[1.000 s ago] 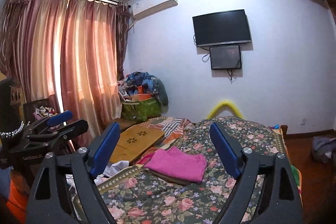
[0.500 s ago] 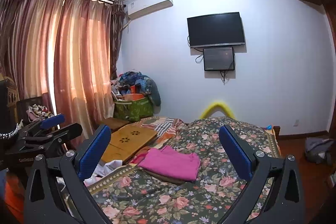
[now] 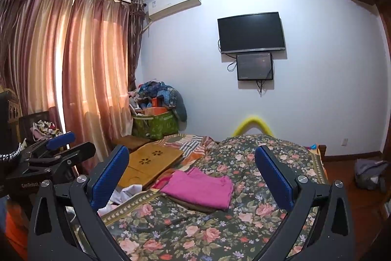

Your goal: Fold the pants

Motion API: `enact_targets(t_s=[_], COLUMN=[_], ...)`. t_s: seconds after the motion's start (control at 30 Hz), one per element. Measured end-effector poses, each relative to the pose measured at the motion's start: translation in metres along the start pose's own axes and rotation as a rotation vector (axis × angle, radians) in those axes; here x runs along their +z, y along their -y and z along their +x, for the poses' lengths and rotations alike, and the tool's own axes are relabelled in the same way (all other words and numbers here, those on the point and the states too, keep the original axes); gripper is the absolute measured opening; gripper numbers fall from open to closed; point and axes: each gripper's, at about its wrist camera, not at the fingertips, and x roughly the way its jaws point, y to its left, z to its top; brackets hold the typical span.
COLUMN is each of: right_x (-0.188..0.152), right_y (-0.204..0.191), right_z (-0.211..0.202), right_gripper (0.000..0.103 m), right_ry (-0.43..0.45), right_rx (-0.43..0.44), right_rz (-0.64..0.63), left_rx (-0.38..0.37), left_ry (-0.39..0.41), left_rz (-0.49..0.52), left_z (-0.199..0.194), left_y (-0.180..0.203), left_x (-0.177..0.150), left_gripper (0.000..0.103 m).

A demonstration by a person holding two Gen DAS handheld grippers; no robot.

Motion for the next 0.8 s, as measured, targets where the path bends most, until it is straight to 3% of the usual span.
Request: enact_targets(t_s=[0.8], right_x=[0.0001], right_y=[0.0057], right_z=[-0.0048], right_gripper=[0.103], right_ry=[0.005], right_rx=[-0.008], right_rz=[0.013], left_rx=[-0.031], left_ry=[-0.019], left_rz=[-0.003], left_z=[0.0041], left_y=[0.0013], left_x=[0.0001], left_gripper=[0.103])
